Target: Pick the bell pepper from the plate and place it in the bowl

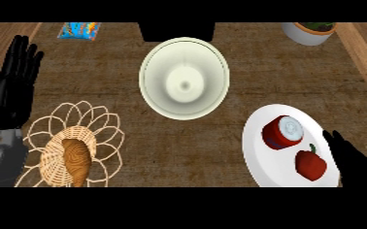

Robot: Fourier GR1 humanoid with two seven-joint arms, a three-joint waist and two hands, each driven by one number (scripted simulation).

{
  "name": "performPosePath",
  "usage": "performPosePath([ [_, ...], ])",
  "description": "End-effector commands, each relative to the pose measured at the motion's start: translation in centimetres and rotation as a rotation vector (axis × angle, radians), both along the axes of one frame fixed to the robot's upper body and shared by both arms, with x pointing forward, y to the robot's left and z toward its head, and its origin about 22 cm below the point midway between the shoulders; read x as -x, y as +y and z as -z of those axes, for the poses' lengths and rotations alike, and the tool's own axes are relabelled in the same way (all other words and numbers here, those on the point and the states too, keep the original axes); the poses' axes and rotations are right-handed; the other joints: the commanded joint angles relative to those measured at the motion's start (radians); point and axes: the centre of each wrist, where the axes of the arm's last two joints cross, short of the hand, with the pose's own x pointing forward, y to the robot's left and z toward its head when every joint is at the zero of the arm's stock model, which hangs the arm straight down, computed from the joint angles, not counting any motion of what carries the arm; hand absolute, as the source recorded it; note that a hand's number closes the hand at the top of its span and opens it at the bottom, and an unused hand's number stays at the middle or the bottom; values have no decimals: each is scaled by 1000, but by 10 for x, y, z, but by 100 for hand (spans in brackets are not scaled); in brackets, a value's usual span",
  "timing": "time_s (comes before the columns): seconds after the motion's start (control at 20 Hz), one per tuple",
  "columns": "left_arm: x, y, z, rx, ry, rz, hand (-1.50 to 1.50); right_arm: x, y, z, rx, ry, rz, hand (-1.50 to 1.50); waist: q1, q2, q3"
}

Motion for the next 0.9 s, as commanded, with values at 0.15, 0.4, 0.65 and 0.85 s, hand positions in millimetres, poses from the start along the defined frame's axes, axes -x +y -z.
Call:
performPosePath([
  [0.15, 0, -1, 10, 1, 9, 3, 0, 6, -2, -23, -57, 79, 16, -150, 0, 0, 3],
  [0.4, 1, 8, 17, 11, 10, 11, 0, 0, -13, -11, -66, 122, 50, -150, -2, 0, 3],
  [0.65, 4, 9, 11, 12, 15, 8, 0, -24, -30, 4, -82, 144, 74, -150, 4, 0, 3],
  [0.85, -4, 3, 2, 0, -2, 15, 0, -28, -40, 40, -72, 166, 94, -150, 2, 0, 3],
])
